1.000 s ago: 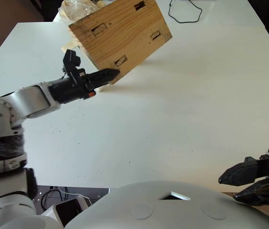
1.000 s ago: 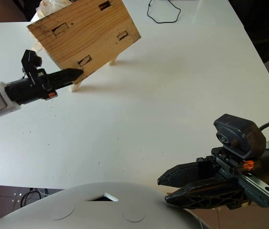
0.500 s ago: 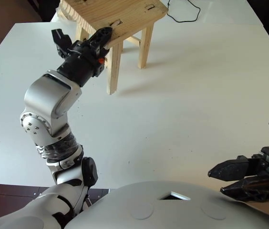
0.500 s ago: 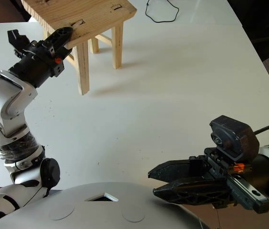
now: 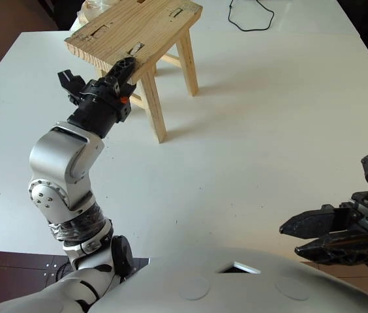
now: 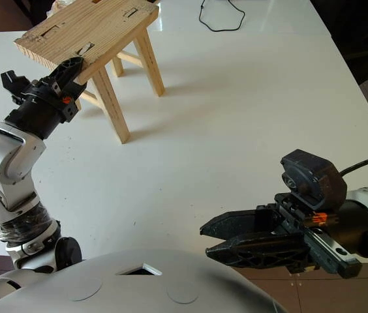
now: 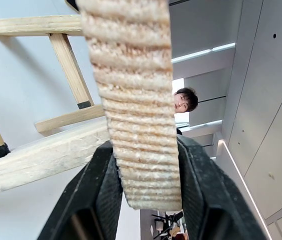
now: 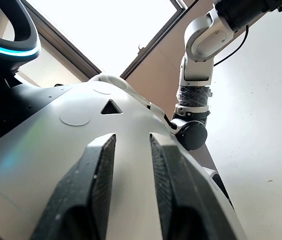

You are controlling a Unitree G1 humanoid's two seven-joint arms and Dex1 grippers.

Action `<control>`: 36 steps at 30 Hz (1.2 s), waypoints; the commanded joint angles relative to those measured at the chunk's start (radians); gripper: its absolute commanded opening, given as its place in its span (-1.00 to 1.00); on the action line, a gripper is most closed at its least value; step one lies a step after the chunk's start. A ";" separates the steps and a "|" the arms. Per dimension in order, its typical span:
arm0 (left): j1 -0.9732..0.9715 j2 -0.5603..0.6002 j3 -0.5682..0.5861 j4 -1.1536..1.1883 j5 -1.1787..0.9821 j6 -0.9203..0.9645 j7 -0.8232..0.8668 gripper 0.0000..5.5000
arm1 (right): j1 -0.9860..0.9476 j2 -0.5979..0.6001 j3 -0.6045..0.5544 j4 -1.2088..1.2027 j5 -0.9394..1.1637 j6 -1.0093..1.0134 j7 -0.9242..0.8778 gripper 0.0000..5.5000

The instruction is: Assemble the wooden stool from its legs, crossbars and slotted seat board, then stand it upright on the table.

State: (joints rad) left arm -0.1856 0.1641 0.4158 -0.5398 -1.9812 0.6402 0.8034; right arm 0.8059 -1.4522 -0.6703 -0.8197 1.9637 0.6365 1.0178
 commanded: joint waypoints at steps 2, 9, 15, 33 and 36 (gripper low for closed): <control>0.105 0.094 -0.018 0.059 0.009 0.059 -0.021 -0.43 | -0.064 -0.005 0.042 0.004 0.008 -0.002 -0.031 -0.54; 0.118 0.137 -0.027 0.085 0.009 0.053 -0.090 0.01 | -0.141 -0.001 0.089 0.012 0.008 0.005 -0.051 -0.54; 0.043 0.115 -0.001 0.092 0.009 0.032 -0.118 0.14 | -0.177 0.009 0.126 0.005 0.008 -0.002 -0.069 -0.54; 0.018 0.164 -0.024 0.074 0.009 0.029 -0.134 0.38 | -0.206 0.034 0.180 -0.027 0.008 -0.019 -0.106 -0.54; 0.069 0.168 -0.031 0.076 0.009 0.031 -0.148 0.56 | -0.210 0.032 0.184 -0.027 0.008 -0.015 -0.104 -0.54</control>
State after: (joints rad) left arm -0.1593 0.3208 0.3921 -0.4639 -1.9771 0.6640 0.6608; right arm 0.6100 -1.4174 -0.4888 -0.8442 1.9637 0.6238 0.9188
